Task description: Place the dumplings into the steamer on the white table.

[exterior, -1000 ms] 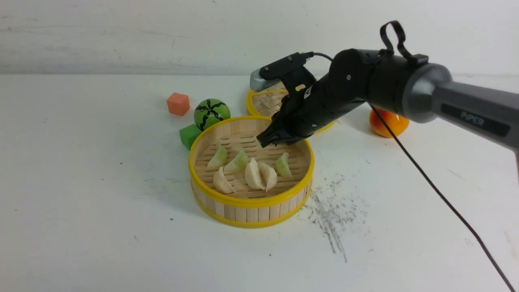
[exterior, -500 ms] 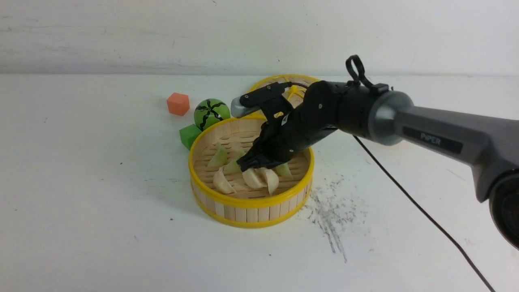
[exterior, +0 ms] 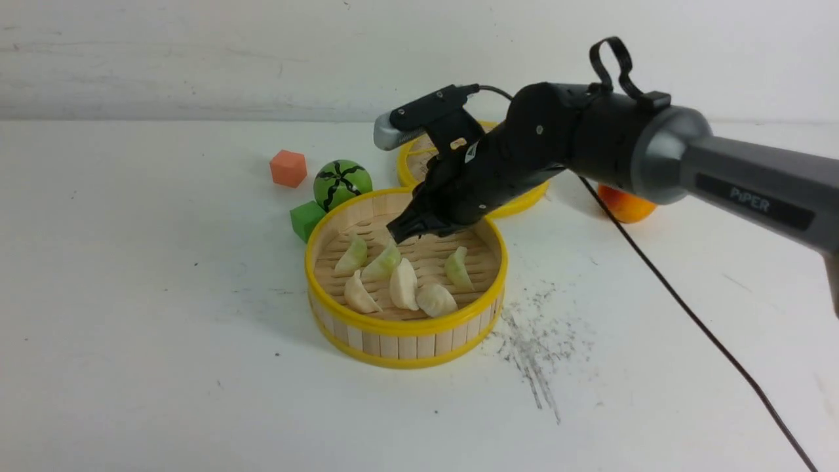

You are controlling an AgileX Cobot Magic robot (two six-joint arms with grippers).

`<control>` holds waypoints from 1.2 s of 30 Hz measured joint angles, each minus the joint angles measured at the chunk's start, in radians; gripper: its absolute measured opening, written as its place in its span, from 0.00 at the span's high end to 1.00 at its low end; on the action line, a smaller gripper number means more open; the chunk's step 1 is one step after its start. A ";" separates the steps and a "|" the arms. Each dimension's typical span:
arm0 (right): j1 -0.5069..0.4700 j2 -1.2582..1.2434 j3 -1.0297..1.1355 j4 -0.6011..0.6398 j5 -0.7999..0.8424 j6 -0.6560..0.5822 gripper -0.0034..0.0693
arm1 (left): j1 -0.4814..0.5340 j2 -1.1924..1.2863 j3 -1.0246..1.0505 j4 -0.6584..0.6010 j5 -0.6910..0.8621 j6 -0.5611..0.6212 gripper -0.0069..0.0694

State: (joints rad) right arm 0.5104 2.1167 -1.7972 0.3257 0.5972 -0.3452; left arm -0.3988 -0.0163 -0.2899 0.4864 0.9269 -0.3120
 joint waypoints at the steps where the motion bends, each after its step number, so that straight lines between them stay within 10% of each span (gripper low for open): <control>1: -0.002 0.000 0.000 -0.002 0.000 0.001 0.96 | 0.000 0.000 0.000 0.000 0.000 0.000 0.77; 17: -0.011 0.099 0.000 0.170 -0.116 0.022 0.94 | 0.000 0.000 0.000 0.001 -0.001 0.000 0.76; 36: -0.017 0.033 0.000 0.093 0.022 -0.041 0.91 | 0.000 0.000 0.000 0.001 -0.001 0.000 0.75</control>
State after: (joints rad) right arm 0.4938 2.1501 -1.7972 0.4187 0.6194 -0.3861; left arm -0.3988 -0.0163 -0.2899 0.4871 0.9261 -0.3120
